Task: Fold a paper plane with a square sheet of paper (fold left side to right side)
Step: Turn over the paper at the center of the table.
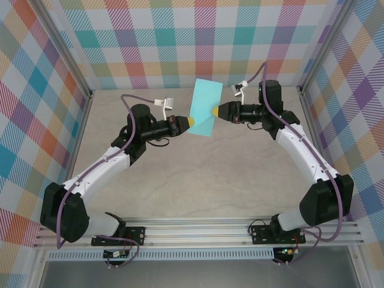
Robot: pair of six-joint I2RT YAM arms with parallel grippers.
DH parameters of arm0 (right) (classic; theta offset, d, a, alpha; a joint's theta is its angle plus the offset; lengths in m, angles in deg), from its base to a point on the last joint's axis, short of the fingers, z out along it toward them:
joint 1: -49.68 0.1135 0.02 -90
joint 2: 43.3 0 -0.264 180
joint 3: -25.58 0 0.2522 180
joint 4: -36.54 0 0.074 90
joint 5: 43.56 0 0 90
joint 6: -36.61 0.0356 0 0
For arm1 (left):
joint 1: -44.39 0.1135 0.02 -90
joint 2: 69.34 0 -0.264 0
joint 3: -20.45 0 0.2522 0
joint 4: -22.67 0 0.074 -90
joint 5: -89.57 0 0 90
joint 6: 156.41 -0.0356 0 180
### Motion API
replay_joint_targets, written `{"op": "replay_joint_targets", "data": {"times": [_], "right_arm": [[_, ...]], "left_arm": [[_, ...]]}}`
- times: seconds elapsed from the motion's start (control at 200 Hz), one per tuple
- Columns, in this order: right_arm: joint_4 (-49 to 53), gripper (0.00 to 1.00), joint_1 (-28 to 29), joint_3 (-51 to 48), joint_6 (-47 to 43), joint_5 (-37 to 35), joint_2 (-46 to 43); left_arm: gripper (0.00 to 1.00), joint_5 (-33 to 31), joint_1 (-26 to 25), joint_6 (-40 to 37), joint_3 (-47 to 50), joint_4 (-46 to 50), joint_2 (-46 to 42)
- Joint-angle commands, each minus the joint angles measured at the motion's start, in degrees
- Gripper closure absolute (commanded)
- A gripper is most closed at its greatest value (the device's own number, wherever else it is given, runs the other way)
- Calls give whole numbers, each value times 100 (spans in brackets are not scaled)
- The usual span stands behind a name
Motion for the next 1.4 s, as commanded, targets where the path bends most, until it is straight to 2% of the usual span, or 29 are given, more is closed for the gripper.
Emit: {"op": "replay_joint_targets", "data": {"times": [0.0, 0.025, 0.075, 0.13, 0.18, 0.2, 0.25, 0.27, 0.435, 0.55, 0.67, 0.84, 0.935, 1.085, 1.19, 1.305, 1.395], "right_arm": [[1728, 52, -92, 461, -912, -1596, -99], [2128, 46, -93, 574, -1035, -2220, -57], [2667, 40, -108, 684, -1127, -3259, 20], [2937, 34, -143, 650, -1173, -4017, 56], [2937, 22, -227, 423, -1189, -4337, -10], [2892, 19, -262, 322, -1178, -4365, -51], [2610, 4, -379, -37, -1032, -4438, -242], [2507, 1, -411, -174, -992, -4439, -282], [2039, 0, -672, -808, -663, -4579, -588], [2198, 0, -693, -793, -636, -4750, -498], [2195, 0, -701, -896, -578, -4908, -548], [2254, 0, -711, -935, -698, -4870, -594], [2365, 0, -711, -912, -811, -4814, -634], [2488, 0, -707, -942, -868, -4829, -685], [2536, 0, -707, -952, -871, -4743, -600], [2487, 0, -711, -965, -862, -4462, -443], [2217, 0, -704, -1053, -830, -3903, -312]], "left_arm": [[100, -875, -155, -1000, -192, 1442, -220], [100, -1172, -214, -1234, -271, 1810, -235], [100, -1904, -431, -1695, -465, 2563, -221], [100, -2909, -743, -2079, -701, 3395, -135], [100, -3881, -1065, -2368, -943, 4058, 21], [100, -4260, -1217, -2428, -1047, 4286, 101], [100, -5163, -1533, -2492, -1283, 4773, 337], [100, -5496, -1646, -2496, -1367, 4943, 443], [100, -7859, -2324, -1986, -2430, 6520, 1602], [100, -8605, -2498, -1405, -3240, 7497, 2615], [100, -8501, -2532, -976, -3898, 8103, 3596], [100, -6980, -2497, -1084, -4629, 8155, 4829], [99, -6396, -2488, -1182, -5112, 8301, 5383], [86, -5858, -2383, -1407, -5881, 8459, 5890], [65, -5305, -2249, -1525, -6130, 8349, 5993], [54, -4635, -2096, -1681, -6143, 8058, 5842], [46, -4153, -1951, -1771, -5956, 7740, 5495]]}}
